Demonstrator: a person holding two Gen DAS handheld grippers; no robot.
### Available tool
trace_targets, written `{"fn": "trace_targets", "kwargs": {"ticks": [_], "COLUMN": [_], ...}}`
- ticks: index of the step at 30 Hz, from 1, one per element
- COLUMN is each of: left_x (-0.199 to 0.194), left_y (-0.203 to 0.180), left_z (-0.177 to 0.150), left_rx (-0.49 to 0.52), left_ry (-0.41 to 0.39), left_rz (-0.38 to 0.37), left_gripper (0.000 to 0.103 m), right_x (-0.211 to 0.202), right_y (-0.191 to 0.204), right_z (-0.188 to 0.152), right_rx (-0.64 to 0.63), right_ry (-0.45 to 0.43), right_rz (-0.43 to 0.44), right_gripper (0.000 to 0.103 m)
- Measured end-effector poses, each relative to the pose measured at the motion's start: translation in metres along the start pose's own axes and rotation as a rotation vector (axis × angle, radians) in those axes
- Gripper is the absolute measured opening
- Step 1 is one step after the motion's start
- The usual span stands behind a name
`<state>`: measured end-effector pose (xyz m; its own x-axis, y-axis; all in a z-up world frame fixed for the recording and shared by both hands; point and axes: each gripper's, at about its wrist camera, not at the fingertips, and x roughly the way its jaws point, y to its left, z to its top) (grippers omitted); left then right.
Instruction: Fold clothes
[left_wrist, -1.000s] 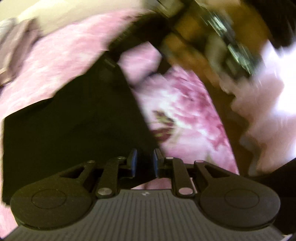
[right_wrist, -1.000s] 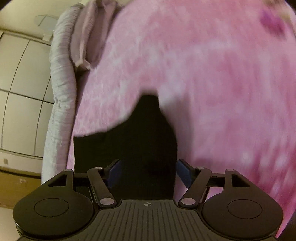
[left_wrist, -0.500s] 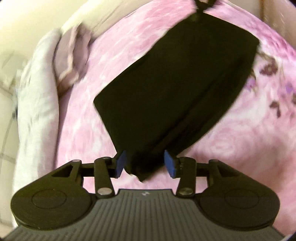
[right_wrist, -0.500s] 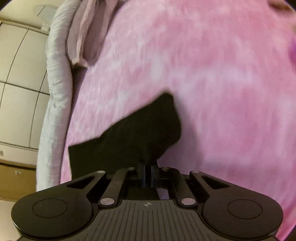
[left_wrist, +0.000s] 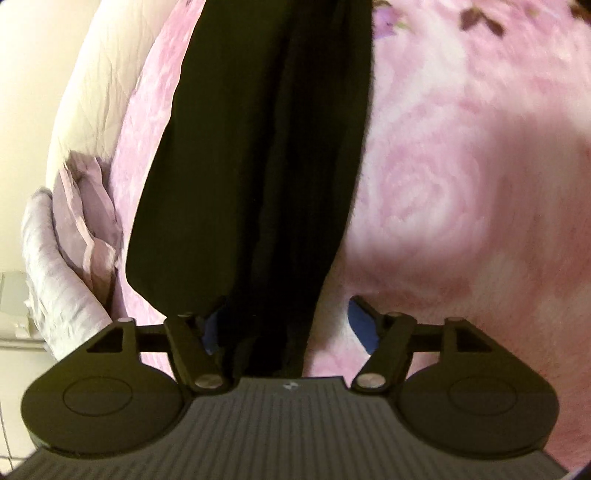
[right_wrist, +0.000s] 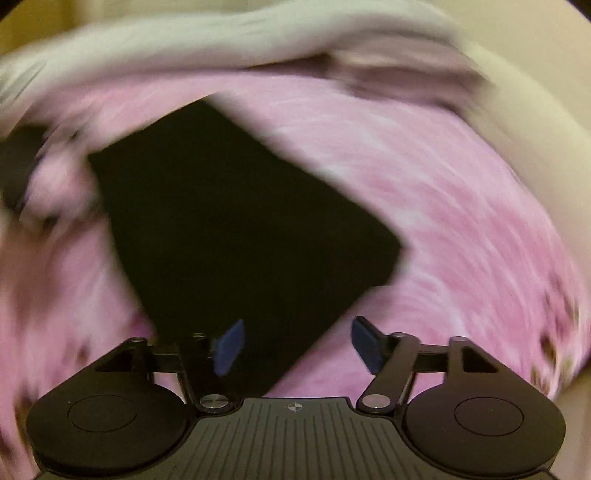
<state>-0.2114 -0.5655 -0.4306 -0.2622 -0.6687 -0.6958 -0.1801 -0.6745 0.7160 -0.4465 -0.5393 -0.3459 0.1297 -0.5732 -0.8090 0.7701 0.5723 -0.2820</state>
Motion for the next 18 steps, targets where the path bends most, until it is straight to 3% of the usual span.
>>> {"fn": "trace_targets", "kwargs": {"ticks": [4, 9, 10, 11, 12, 14, 18], "left_x": [0.001, -0.003, -0.006, -0.01, -0.014, -0.019, -0.009], "left_y": [0.0, 0.004, 0.003, 0.002, 0.003, -0.004, -0.002], "left_z": [-0.011, -0.02, -0.018, -0.016, -0.011, -0.001, 0.008], "left_rx": [-0.018, -0.082, -0.076, -0.07, -0.064, -0.032, -0.052], "left_ry": [-0.03, -0.037, -0.048, -0.062, -0.09, -0.125, -0.095], "left_rz": [0.023, 0.033, 0.042, 0.051, 0.06, 0.08, 0.077], "left_gripper": [0.079, 0.079, 0.079, 0.079, 0.081, 0.085, 0.093], "right_x": [0.021, 0.056, 0.058, 0.06, 0.06, 0.053, 0.02], "right_y": [0.078, 0.082, 0.081, 0.079, 0.075, 0.061, 0.036], "right_z": [-0.017, -0.017, -0.015, -0.013, -0.008, 0.004, 0.028], "right_rx": [-0.354, -0.473, -0.501, -0.528, -0.534, -0.486, -0.381], "right_ry": [-0.003, -0.019, -0.011, -0.004, 0.007, 0.029, 0.014], "right_rz": [-0.07, -0.069, -0.065, -0.062, -0.055, -0.025, 0.012], "right_gripper": [0.07, 0.064, 0.06, 0.04, 0.026, 0.018, 0.016]}}
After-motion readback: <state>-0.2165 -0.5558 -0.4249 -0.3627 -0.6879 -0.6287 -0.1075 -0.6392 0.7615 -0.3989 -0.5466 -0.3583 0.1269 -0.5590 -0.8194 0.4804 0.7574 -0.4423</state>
